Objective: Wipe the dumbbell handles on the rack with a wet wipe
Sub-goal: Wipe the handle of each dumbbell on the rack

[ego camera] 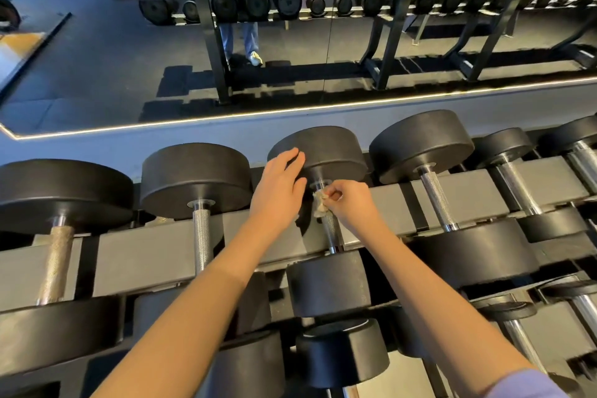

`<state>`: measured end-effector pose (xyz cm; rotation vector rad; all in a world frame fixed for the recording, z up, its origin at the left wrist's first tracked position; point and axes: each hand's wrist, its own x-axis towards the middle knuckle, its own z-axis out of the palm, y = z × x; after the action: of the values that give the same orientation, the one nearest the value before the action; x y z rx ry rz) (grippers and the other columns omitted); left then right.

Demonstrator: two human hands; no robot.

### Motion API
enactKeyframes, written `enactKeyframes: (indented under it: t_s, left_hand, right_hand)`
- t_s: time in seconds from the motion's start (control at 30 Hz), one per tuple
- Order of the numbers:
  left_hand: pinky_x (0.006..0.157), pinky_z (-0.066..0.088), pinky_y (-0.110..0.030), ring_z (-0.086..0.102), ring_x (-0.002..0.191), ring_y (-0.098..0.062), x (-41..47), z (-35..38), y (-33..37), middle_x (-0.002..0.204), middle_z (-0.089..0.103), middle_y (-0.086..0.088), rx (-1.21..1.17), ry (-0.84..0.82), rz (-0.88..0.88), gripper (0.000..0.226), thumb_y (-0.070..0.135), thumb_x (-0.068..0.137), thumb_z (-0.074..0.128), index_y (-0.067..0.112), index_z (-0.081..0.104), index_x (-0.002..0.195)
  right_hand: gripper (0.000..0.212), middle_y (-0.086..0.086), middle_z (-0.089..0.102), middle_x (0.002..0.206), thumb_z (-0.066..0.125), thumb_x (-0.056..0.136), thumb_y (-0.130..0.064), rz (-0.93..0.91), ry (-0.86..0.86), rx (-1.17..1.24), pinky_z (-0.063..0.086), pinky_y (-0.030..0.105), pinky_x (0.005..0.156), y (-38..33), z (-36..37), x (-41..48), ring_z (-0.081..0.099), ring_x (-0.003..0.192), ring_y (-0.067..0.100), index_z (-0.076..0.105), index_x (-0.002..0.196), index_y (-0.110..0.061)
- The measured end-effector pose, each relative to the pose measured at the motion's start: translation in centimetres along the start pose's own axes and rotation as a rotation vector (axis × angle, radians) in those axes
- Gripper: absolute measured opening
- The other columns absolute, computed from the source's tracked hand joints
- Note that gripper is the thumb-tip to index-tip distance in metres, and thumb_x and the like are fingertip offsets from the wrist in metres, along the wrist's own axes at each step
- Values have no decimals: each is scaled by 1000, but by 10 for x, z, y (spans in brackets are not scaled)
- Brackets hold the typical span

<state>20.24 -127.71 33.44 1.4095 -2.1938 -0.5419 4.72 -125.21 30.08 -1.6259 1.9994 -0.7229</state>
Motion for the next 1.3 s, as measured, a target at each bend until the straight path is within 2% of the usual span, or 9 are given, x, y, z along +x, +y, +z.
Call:
enactKeyframes:
  t_s: [0.17,0.27,0.4,0.53,0.77,0.87,0.93,1.13,1.3]
  left_hand:
    - [107,23,-20,24,140,-11,1,0,-6,153,29,5,-11,13,15,47,22,101,43,20,33,147]
    - [100,22,-16,23,139,-8,1,0,-9,154,27,8,-1,5,17,47,23,101,41,22,32,148]
    - [105,25,-21,20,141,-9,-1,1,-7,155,25,7,-19,0,15,48,23,101,41,21,30,148]
    - [108,27,-25,19,142,-10,-1,3,-7,156,24,8,-10,-4,6,49,24,102,40,22,29,149]
    - [110,28,-28,17,143,-12,-2,2,-5,157,21,8,9,-24,-24,50,26,102,40,23,26,150]
    - [108,31,-28,18,143,-11,-3,5,-6,157,20,9,13,-9,-31,51,25,102,41,23,25,150]
    - [108,31,-29,17,143,-11,-4,6,-5,157,20,9,13,-6,-33,52,24,101,41,23,24,150]
    - [109,32,-32,16,144,-14,-5,6,2,158,17,7,52,-29,-57,55,25,101,41,22,20,151]
    - [117,23,-39,22,143,-20,-11,11,21,157,23,-3,70,-5,-135,54,28,100,43,15,25,150]
  right_hand:
    - [9,6,66,80,61,89,-11,37,63,-11,39,22,68,-9,2,16,58,72,17,70,89,-10]
    - [13,12,66,80,57,87,-7,41,13,-80,38,24,64,-7,1,14,59,75,24,67,78,-7]
    - [12,14,68,81,58,80,0,-19,-91,-171,38,26,61,9,-7,-1,60,77,26,70,82,2]
    - [11,14,68,82,59,84,-2,-54,-37,-119,49,33,69,8,-2,6,62,78,28,69,82,1]
    - [9,6,68,83,63,85,-5,-27,1,-25,42,18,67,10,-3,14,62,77,18,72,88,-7]
    - [6,-2,64,73,67,80,-3,-43,-96,-13,38,9,59,16,-10,-5,55,67,6,71,78,-7]
    - [9,-5,61,71,70,76,0,-64,-183,0,38,13,63,19,-16,-14,53,65,0,71,74,-9]
    - [13,6,68,85,75,74,-2,35,-439,-70,43,15,65,21,-25,-20,59,76,11,73,85,-6]
    - [11,-1,63,84,68,82,-7,5,-205,-57,37,12,62,23,-33,-28,57,80,10,66,80,-17]
